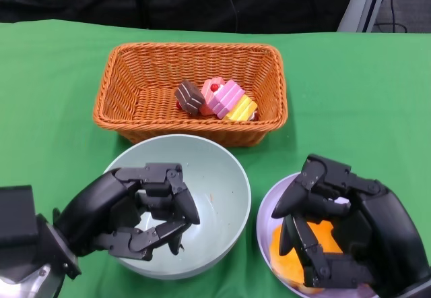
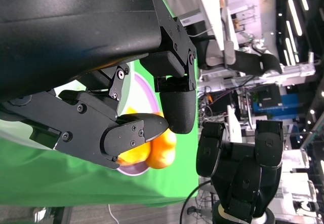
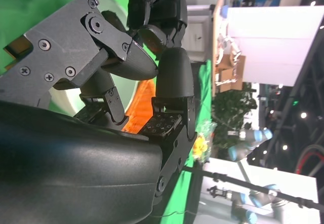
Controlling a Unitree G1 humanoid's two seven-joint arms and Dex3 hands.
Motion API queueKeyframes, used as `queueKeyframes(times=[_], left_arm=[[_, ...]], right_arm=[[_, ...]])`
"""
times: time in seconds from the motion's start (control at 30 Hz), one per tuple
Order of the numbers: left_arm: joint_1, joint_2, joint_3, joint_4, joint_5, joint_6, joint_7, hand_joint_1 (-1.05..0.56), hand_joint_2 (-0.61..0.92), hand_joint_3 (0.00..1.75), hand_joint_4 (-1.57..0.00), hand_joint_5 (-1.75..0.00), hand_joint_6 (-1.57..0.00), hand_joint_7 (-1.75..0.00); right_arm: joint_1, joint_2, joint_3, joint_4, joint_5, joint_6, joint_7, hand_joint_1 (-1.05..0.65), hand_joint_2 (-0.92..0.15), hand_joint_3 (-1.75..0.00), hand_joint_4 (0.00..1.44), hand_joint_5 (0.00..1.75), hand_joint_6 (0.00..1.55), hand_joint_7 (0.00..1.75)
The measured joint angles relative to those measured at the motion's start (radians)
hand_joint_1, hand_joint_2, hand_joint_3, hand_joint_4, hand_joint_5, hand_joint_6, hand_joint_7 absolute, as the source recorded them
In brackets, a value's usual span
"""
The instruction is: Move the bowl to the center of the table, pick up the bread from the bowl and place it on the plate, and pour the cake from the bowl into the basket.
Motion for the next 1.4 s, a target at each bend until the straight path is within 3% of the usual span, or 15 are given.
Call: queueKeyframes(times=[0.17,0.33,0.47,0.7,1.03,1.4], left_arm=[[0.01,0.009,0.028,-0.149,-0.005,0.114,0.028,-0.27,0.82,0.61,-0.74,-1.68,-0.68,-1.45],[0.041,0.041,0.045,-0.293,-0.061,0.285,0.047,-0.22,0.65,0.92,-0.75,-1.73,-0.7,-1.46],[0.055,0.045,0.06,-0.343,-0.075,0.343,0.05,-0.22,0.63,0.97,-0.75,-1.73,-0.7,-1.46],[0.062,0.044,0.066,-0.362,-0.065,0.354,0.058,-0.23,0.62,0.97,-0.74,-1.72,-0.69,-1.46],[0.076,0.04,0.077,-0.339,-0.033,0.294,0.059,-0.27,0.75,0.73,-0.74,-1.71,-0.68,-1.44],[0.081,0.035,0.092,-0.32,-0.031,0.273,0.059,-0.26,0.72,0.78,-0.74,-1.74,-0.67,-1.46]], right_arm=[[-0.014,-0.006,0.014,-0.145,-0.004,0.155,-0.03,-0.14,-0.48,-1.21,0.77,1.63,0.71,1.34],[-0.027,-0.008,0.028,-0.262,-0.014,0.292,-0.061,-0.14,-0.43,-1.31,0.79,1.65,0.72,1.38],[-0.028,-0.009,0.038,-0.296,0.001,0.345,-0.064,-0.12,-0.43,-1.34,0.78,1.66,0.71,1.39],[-0.027,-0.011,0.035,-0.307,0.029,0.366,-0.062,-0.13,-0.42,-1.32,0.78,1.65,0.71,1.38],[0.008,-0.036,0.071,-0.284,-0.024,0.283,-0.063,-0.11,-0.44,-1.3,0.81,1.59,0.76,1.33],[0.045,-0.044,0.094,-0.267,-0.027,0.253,-0.062,-0.09,-0.47,-1.27,0.81,1.56,0.76,1.3]])
